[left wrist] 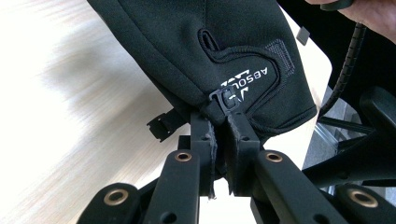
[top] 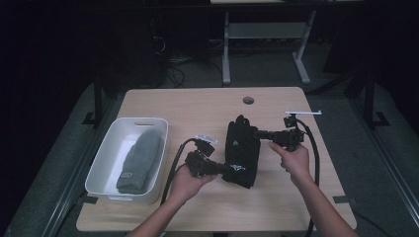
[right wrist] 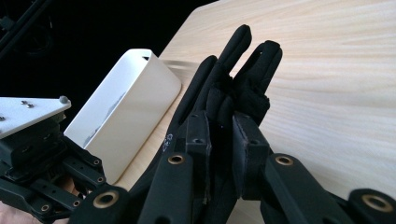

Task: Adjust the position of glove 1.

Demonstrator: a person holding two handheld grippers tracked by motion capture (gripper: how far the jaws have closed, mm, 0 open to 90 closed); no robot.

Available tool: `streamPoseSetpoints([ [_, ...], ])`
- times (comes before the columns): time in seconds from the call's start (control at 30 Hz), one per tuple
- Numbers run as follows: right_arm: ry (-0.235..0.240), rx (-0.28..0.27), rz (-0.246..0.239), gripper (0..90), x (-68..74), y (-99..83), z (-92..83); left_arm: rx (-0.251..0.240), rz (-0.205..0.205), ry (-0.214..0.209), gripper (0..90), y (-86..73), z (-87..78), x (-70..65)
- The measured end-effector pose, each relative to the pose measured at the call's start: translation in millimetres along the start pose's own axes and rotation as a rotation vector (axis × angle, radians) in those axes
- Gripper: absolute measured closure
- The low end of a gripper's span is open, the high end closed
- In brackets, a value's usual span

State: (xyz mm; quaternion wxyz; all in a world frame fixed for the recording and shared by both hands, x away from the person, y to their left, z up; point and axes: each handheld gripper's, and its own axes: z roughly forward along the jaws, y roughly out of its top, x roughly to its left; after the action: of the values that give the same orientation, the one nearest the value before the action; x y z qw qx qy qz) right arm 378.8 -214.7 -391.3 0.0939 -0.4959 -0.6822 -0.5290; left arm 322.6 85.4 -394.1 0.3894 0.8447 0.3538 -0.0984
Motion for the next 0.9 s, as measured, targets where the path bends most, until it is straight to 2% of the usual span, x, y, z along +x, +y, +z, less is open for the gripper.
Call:
streamPoseSetpoints([
  [0.47, 0.035, 0.008, -0.031, 78.3, 25.3, 23.0, 17.4, -0.053, -0.014, 0.018, 83.5, -0.5, -32.9, 4.8],
  [0.63, 0.043, 0.015, -0.037, 78.3, 31.4, 26.5, 21.8, -0.053, -0.008, 0.03, 83.5, -1.6, -40.3, 5.8],
  [0.9, 0.057, 0.018, -0.041, 78.3, 40.6, 32.5, 32.8, -0.067, -0.019, 0.04, 83.5, -4.3, -53.2, 10.3],
])
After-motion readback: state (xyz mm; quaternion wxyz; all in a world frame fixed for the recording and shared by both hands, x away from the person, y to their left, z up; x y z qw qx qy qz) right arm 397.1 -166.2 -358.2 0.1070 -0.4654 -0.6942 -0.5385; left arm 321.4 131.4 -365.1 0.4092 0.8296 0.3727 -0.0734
